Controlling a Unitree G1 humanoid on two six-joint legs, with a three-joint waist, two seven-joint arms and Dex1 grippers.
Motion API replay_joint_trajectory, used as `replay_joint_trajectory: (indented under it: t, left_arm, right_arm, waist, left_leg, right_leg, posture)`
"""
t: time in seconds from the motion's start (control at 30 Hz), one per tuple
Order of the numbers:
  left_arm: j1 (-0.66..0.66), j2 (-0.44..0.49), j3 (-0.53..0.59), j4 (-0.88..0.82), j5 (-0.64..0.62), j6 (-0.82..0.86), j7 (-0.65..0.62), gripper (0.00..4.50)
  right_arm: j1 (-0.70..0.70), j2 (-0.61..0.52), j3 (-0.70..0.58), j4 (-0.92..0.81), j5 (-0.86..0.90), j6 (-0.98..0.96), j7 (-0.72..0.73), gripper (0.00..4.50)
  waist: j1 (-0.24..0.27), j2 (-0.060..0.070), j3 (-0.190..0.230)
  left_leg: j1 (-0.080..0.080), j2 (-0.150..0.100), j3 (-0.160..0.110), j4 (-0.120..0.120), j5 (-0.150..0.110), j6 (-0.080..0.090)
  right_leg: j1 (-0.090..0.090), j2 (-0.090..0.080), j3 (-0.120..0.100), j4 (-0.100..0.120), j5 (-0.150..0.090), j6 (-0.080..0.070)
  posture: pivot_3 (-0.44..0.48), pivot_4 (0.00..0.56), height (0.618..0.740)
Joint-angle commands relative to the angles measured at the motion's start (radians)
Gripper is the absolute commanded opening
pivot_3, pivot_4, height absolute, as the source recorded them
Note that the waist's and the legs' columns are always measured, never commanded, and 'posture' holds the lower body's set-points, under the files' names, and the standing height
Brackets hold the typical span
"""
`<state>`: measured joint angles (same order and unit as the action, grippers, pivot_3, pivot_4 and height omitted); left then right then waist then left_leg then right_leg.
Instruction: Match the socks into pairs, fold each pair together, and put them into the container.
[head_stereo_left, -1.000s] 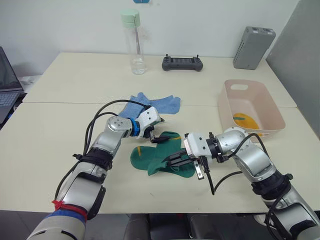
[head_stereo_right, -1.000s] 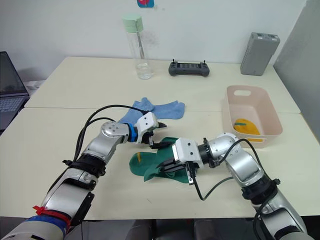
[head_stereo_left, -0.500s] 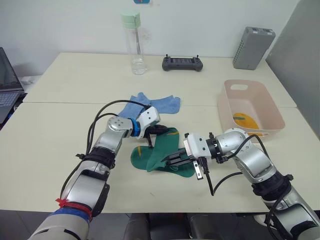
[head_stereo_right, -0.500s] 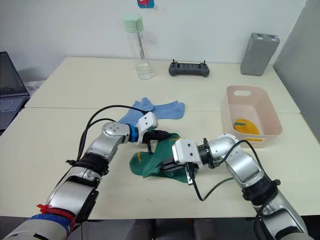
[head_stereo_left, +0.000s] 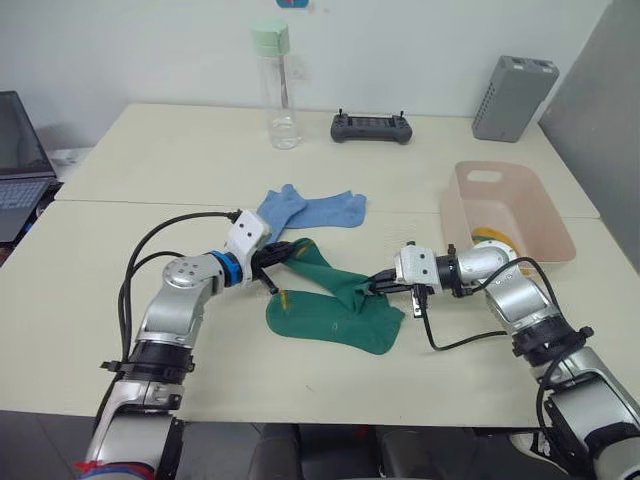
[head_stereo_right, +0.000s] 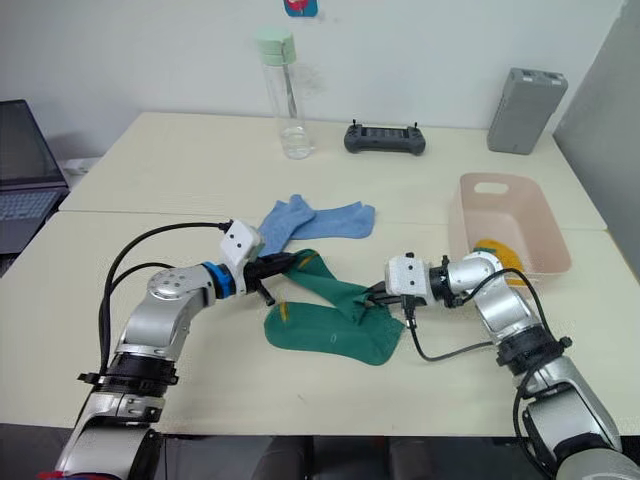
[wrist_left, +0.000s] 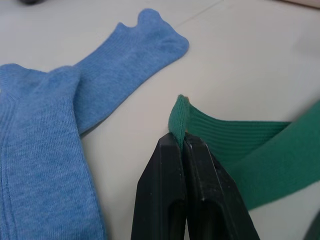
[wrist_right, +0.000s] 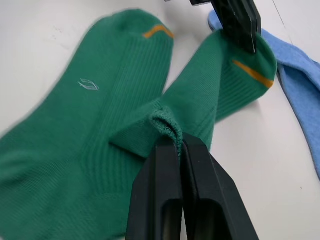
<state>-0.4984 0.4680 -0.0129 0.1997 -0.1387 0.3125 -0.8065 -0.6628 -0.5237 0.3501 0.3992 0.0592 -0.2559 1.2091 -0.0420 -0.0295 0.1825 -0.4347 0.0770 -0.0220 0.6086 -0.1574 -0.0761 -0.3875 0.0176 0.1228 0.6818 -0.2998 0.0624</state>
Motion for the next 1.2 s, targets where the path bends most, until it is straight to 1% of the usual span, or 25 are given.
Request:
replay_joint_trajectory:
  t: [0.03,0.17,0.2,0.27,0.37,0.43,0.5,0.6,0.67,0.73,0.83,1.0,1.17,1.2]
  left_arm:
    - [0.010,-0.010,0.022,-0.072,-0.021,0.027,0.047,0.00]
    - [0.039,-0.006,0.025,-0.104,-0.031,0.043,0.064,0.00]
    - [0.046,-0.001,0.029,-0.112,-0.036,0.047,0.064,0.00]
    - [0.062,0.013,0.041,-0.130,-0.048,0.052,0.059,0.00]
    - [0.086,0.031,0.072,-0.168,-0.080,0.077,0.053,0.00]
    - [0.111,0.044,0.093,-0.209,-0.113,0.093,0.040,0.00]
    - [0.137,0.058,0.121,-0.260,-0.155,0.131,0.036,0.00]
    - [0.181,0.079,0.143,-0.330,-0.195,0.165,0.031,0.00]
    - [0.204,0.078,0.149,-0.362,-0.207,0.180,0.047,0.00]
    - [0.219,0.070,0.148,-0.389,-0.219,0.192,0.056,0.00]
    - [0.221,0.061,0.133,-0.402,-0.223,0.197,0.070,0.00]
    - [0.207,0.065,0.109,-0.396,-0.216,0.192,0.070,0.00]
    - [0.213,0.069,0.110,-0.400,-0.222,0.193,0.079,0.00]
    - [0.216,0.070,0.111,-0.403,-0.221,0.192,0.081,0.00]
  right_arm:
    - [-0.026,-0.012,-0.045,0.007,0.031,-0.030,0.033,1.05]
    - [0.018,-0.057,-0.084,-0.116,0.103,0.084,0.077,2.41]
    - [0.039,-0.074,-0.105,-0.180,0.139,0.154,0.075,2.80]
    - [0.096,-0.104,-0.157,-0.325,0.223,0.320,0.043,3.44]
    - [0.205,-0.142,-0.233,-0.548,0.371,0.632,-0.054,4.48]
    - [0.273,-0.159,-0.271,-0.662,0.434,0.820,-0.146,4.48]
    - [0.337,-0.151,-0.325,-0.767,0.524,1.034,-0.273,4.48]
    - [0.375,-0.071,-0.399,-0.853,0.624,1.250,-0.461,4.48]
    - [0.371,-0.019,-0.418,-0.884,0.666,1.370,-0.556,4.48]
    - [0.347,0.066,-0.450,-0.880,0.707,1.460,-0.656,4.48]
    - [0.316,0.133,-0.457,-0.853,0.704,1.523,-0.741,4.48]
    - [0.273,0.160,-0.425,-0.785,0.663,1.520,-0.798,4.48]
    - [0.250,0.161,-0.402,-0.740,0.642,1.497,-0.799,4.48]
    - [0.248,0.164,-0.401,-0.735,0.657,1.502,-0.782,4.31]
  waist:
    - [0.000,0.000,0.000]
    - [0.001,0.000,0.000]
    - [0.001,0.000,0.000]
    - [0.002,0.000,0.000]
    - [0.005,0.000,0.000]
    - [0.008,0.000,0.000]
    - [0.008,0.000,0.000]
    - [0.003,0.000,0.000]
    - [-0.003,0.000,0.000]
    - [-0.008,0.000,0.000]
    - [-0.013,0.000,0.000]
    - [-0.013,0.000,0.000]
    - [-0.016,0.000,0.000]
    - [-0.016,0.000,0.000]
  left_leg:
    - [0.000,0.000,0.000,0.000,0.000,0.000]
    - [0.000,0.000,0.000,-0.001,0.000,0.000]
    - [0.000,0.000,0.000,-0.001,0.000,0.000]
    - [0.000,0.000,0.000,-0.001,0.000,0.000]
    - [0.000,0.000,-0.001,-0.002,0.000,0.000]
    - [0.000,0.000,-0.001,-0.002,0.000,0.000]
    - [0.000,0.000,0.000,-0.002,0.000,0.000]
    - [0.000,0.000,0.000,-0.001,0.000,0.000]
    - [0.001,0.001,0.001,-0.001,0.000,0.000]
    - [0.001,0.001,0.000,0.000,0.000,0.000]
    - [0.001,0.000,0.001,0.000,0.000,0.000]
    - [0.001,0.000,0.001,0.000,0.000,0.000]
    - [0.000,0.000,0.001,-0.003,0.000,0.000]
    - [0.000,0.000,0.001,-0.004,0.000,0.000]
  right_leg:
    - [0.000,0.000,0.000,0.000,0.000,0.000]
    - [0.000,0.000,0.000,0.000,0.002,-0.003]
    - [0.000,0.000,0.000,0.000,0.002,-0.003]
    - [0.000,0.000,0.000,0.000,0.002,-0.003]
    - [0.000,0.000,0.000,0.000,0.001,-0.004]
    - [0.000,0.000,0.000,0.000,0.001,-0.004]
    - [0.000,0.000,0.000,0.000,0.000,-0.001]
    - [0.000,-0.001,0.001,0.000,-0.001,0.000]
    - [-0.001,-0.001,0.001,0.000,0.000,0.001]
    - [-0.001,-0.001,0.001,0.000,0.000,0.001]
    - [-0.001,-0.001,0.002,0.000,-0.001,0.000]
    - [-0.001,-0.001,0.002,-0.001,-0.001,0.001]
    - [-0.002,0.000,0.002,-0.001,-0.002,0.000]
    - [-0.002,0.000,0.002,-0.001,-0.002,0.000]
  posture:
    - [0.000,0.150,0.740]
    - [0.000,0.150,0.740]
    - [0.000,0.150,0.740]
    - [0.000,0.150,0.740]
    - [0.000,0.150,0.740]
    - [0.000,0.150,0.740]
    - [0.000,0.150,0.740]
    - [0.000,0.150,0.740]
    - [0.000,0.150,0.740]
    - [0.000,0.150,0.740]
    - [0.000,0.150,0.740]
    - [0.000,0.150,0.740]
    - [0.000,0.150,0.740]
    - [0.000,0.150,0.740]
